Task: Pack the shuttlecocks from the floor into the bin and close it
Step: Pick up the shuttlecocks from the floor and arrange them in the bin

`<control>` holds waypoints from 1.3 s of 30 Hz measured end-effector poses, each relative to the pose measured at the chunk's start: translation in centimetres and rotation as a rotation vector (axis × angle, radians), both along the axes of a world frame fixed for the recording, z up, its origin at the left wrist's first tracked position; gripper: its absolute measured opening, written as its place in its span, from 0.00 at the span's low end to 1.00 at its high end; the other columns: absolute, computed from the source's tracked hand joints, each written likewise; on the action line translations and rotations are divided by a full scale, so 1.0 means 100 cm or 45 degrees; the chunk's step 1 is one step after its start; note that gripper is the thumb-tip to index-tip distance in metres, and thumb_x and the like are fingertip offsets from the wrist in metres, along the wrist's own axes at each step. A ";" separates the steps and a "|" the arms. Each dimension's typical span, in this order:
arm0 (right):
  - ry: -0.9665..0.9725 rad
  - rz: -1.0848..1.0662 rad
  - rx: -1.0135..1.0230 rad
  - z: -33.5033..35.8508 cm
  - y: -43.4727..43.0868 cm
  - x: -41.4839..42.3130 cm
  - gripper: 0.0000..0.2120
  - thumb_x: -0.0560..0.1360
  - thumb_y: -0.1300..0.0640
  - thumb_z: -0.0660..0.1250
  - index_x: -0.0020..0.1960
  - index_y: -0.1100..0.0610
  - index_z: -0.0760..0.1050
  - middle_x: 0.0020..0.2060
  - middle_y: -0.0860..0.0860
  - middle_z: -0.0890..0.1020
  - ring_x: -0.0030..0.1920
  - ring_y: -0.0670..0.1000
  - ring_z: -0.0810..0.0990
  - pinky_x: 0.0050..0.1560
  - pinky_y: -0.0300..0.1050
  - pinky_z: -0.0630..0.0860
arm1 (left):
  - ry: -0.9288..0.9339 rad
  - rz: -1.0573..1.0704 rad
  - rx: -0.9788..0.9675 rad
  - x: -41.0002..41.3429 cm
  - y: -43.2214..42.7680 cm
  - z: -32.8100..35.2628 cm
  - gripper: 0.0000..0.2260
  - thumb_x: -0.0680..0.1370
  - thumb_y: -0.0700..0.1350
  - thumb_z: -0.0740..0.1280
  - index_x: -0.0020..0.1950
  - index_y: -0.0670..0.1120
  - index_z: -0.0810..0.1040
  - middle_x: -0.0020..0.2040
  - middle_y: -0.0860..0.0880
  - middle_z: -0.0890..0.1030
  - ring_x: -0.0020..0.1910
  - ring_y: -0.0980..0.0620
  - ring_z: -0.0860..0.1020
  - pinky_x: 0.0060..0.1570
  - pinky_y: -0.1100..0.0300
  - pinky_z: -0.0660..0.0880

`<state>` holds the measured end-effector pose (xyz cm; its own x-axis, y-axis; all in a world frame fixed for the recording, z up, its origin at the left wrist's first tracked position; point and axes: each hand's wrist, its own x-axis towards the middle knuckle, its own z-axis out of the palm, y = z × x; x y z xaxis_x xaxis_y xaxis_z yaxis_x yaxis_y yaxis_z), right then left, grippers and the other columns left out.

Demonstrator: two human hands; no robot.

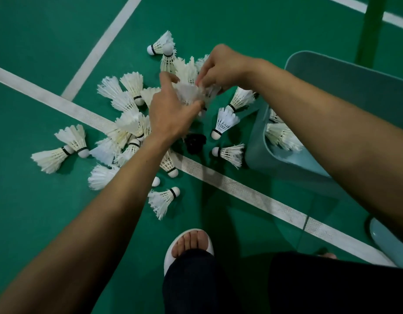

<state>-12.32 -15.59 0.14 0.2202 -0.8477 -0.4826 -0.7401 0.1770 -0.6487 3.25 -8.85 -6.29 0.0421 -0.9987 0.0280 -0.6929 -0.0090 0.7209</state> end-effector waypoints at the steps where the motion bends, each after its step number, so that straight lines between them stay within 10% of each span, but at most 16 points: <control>1: -0.039 -0.066 -0.003 0.003 0.003 -0.001 0.12 0.76 0.68 0.70 0.57 0.74 0.80 0.39 0.60 0.79 0.32 0.51 0.78 0.38 0.47 0.78 | 0.019 0.029 -0.010 0.002 0.001 0.003 0.25 0.71 0.57 0.69 0.61 0.45 0.67 0.37 0.52 0.79 0.31 0.51 0.78 0.28 0.51 0.75; 6: 0.022 -0.125 -0.095 0.015 0.022 -0.006 0.16 0.71 0.71 0.72 0.56 0.78 0.77 0.44 0.70 0.83 0.32 0.50 0.79 0.34 0.41 0.76 | 0.063 0.172 0.078 0.019 0.014 0.011 0.15 0.76 0.50 0.63 0.58 0.43 0.70 0.36 0.53 0.71 0.32 0.53 0.69 0.31 0.56 0.63; 10: 0.119 -0.187 -0.200 0.029 0.038 -0.003 0.12 0.71 0.73 0.69 0.52 0.65 0.84 0.36 0.49 0.80 0.37 0.43 0.77 0.29 0.28 0.70 | -0.159 0.070 0.246 0.029 0.033 0.010 0.22 0.71 0.49 0.69 0.61 0.46 0.66 0.39 0.52 0.75 0.37 0.47 0.77 0.35 0.54 0.72; 16: 0.205 -0.514 -0.458 0.039 0.048 -0.007 0.11 0.69 0.69 0.73 0.51 0.65 0.84 0.49 0.56 0.85 0.48 0.52 0.81 0.52 0.52 0.82 | -0.500 -0.361 0.317 0.009 0.045 -0.011 0.39 0.67 0.33 0.75 0.74 0.50 0.65 0.64 0.47 0.75 0.55 0.43 0.79 0.53 0.47 0.81; 22: -0.280 -0.822 -0.243 0.069 0.067 -0.045 0.14 0.65 0.71 0.80 0.47 0.58 0.82 0.42 0.53 0.84 0.38 0.48 0.86 0.35 0.40 0.83 | -0.510 -0.354 0.340 -0.012 0.054 -0.034 0.30 0.70 0.35 0.74 0.70 0.49 0.70 0.61 0.42 0.80 0.57 0.39 0.80 0.56 0.44 0.79; 27: -1.009 -1.035 0.139 0.085 0.092 -0.094 0.20 0.72 0.70 0.73 0.63 0.59 0.79 0.55 0.56 0.86 0.55 0.54 0.87 0.54 0.52 0.84 | -0.043 0.166 0.284 -0.041 0.057 -0.004 0.17 0.70 0.51 0.79 0.52 0.45 0.79 0.47 0.49 0.83 0.45 0.45 0.82 0.40 0.56 0.80; 31: -0.887 -1.007 -0.015 0.089 0.113 -0.124 0.16 0.72 0.67 0.74 0.58 0.56 0.82 0.49 0.50 0.88 0.49 0.48 0.85 0.55 0.46 0.79 | 0.499 0.577 0.133 -0.071 0.049 0.060 0.17 0.70 0.53 0.80 0.44 0.46 0.76 0.41 0.53 0.80 0.37 0.56 0.79 0.37 0.62 0.80; 39: -0.576 -1.433 -0.002 0.083 0.154 -0.177 0.16 0.68 0.70 0.75 0.53 0.64 0.75 0.35 0.56 0.82 0.37 0.53 0.78 0.40 0.47 0.85 | 0.696 0.205 -0.106 -0.149 0.065 0.126 0.18 0.68 0.50 0.81 0.36 0.51 0.72 0.33 0.59 0.76 0.27 0.68 0.75 0.31 0.66 0.73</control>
<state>-30.00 -0.22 8.41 -0.4914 -0.6740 -0.5516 0.1208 0.5744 -0.8096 -11.62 -2.37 6.28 0.2238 -0.9739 0.0382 -0.2143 -0.0110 0.9767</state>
